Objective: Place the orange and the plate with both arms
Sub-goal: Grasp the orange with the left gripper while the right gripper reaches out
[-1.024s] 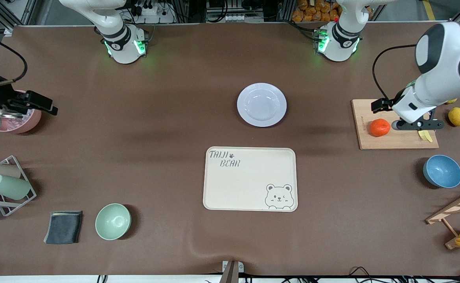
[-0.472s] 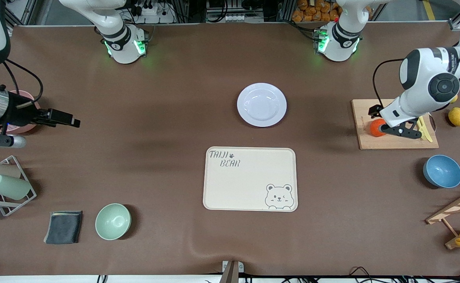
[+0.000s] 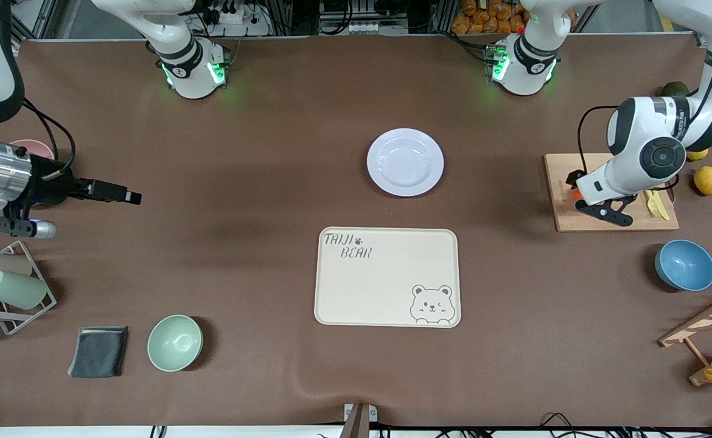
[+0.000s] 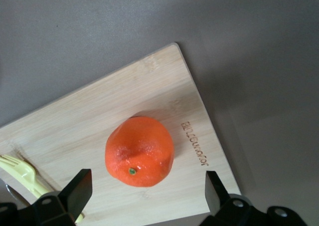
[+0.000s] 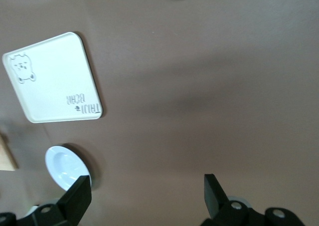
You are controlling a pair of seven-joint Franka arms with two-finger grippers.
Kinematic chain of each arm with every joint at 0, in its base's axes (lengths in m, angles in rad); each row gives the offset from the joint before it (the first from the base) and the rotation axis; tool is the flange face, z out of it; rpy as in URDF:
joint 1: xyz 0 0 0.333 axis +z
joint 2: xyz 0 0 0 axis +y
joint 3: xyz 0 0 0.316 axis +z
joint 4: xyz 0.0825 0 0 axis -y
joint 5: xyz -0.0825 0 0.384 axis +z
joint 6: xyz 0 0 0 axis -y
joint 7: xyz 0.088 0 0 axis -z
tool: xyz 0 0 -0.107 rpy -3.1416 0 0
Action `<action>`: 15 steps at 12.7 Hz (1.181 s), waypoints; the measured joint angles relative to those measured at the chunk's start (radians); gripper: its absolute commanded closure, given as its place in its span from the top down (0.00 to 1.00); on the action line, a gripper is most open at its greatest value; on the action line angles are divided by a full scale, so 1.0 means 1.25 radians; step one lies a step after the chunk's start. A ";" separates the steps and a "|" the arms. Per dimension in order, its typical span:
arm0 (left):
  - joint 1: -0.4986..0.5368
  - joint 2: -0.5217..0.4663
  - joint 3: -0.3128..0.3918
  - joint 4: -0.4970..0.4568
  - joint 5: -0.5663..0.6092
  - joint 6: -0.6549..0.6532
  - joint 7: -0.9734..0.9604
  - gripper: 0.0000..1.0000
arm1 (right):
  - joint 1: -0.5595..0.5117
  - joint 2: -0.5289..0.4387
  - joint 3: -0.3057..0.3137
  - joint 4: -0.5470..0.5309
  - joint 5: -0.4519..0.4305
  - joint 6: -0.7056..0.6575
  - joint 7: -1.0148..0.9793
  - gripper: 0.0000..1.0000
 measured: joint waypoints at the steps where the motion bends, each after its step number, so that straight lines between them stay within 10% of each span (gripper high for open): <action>1: 0.007 0.007 0.000 0.000 0.000 0.008 0.008 1.00 | -0.001 0.001 0.000 -0.011 0.013 0.011 0.004 1.00; 8: 0.042 0.085 0.000 0.000 0.005 0.058 0.015 1.00 | 0.000 0.014 0.001 -0.069 0.118 0.078 0.031 1.00; 9: 0.045 0.097 0.000 0.000 0.025 0.063 0.015 0.83 | 0.000 0.016 0.001 -0.087 0.140 0.096 0.031 1.00; 10: 0.053 0.107 0.000 0.000 0.047 0.072 0.015 0.36 | 0.000 0.019 0.001 -0.103 0.162 0.111 0.031 1.00; 11: 0.064 0.114 0.001 0.000 0.061 0.083 0.015 0.15 | 0.001 0.023 0.002 -0.115 0.182 0.121 0.031 1.00; 15: 0.077 0.116 -0.002 0.006 0.066 0.092 0.019 0.06 | 0.005 0.030 0.006 -0.156 0.246 0.152 0.031 1.00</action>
